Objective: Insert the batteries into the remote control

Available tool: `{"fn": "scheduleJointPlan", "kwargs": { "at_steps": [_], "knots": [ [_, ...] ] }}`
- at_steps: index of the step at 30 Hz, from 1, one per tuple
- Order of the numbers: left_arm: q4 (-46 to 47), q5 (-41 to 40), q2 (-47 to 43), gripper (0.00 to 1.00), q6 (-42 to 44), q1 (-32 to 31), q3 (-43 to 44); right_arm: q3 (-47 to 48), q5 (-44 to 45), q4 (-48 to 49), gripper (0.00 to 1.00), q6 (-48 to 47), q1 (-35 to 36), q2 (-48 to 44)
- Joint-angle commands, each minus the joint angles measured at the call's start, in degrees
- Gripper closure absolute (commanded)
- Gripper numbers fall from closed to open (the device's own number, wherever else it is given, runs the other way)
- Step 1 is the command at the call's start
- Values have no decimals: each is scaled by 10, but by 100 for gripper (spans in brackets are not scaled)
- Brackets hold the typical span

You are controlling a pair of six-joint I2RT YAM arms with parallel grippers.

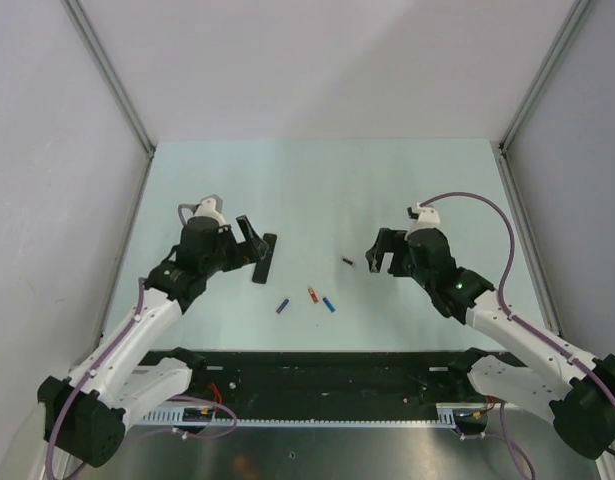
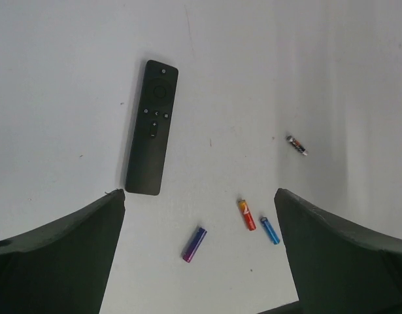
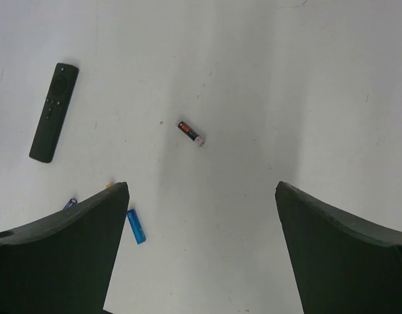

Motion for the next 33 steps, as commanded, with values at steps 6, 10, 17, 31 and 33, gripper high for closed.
{"fn": "scheduleJointPlan", "kwargs": {
  "at_steps": [6, 10, 17, 31, 33],
  "knots": [
    [13, -13, 149, 10, 77, 2, 42, 0, 28, 19, 0, -40, 57, -4],
    [-12, -6, 260, 22, 117, -2, 96, 10, 35, 7, 0, -52, 79, 3],
    [-43, -39, 346, 10, 208, -5, 177, 12, 46, -12, 1, -55, 104, -11],
    [-40, -44, 461, 16, 287, -20, 253, 12, 26, -25, 1, -33, 146, -26],
    [-44, -49, 474, 18, 286, -20, 259, 11, 28, -25, 1, -32, 147, -30]
  ]
}}
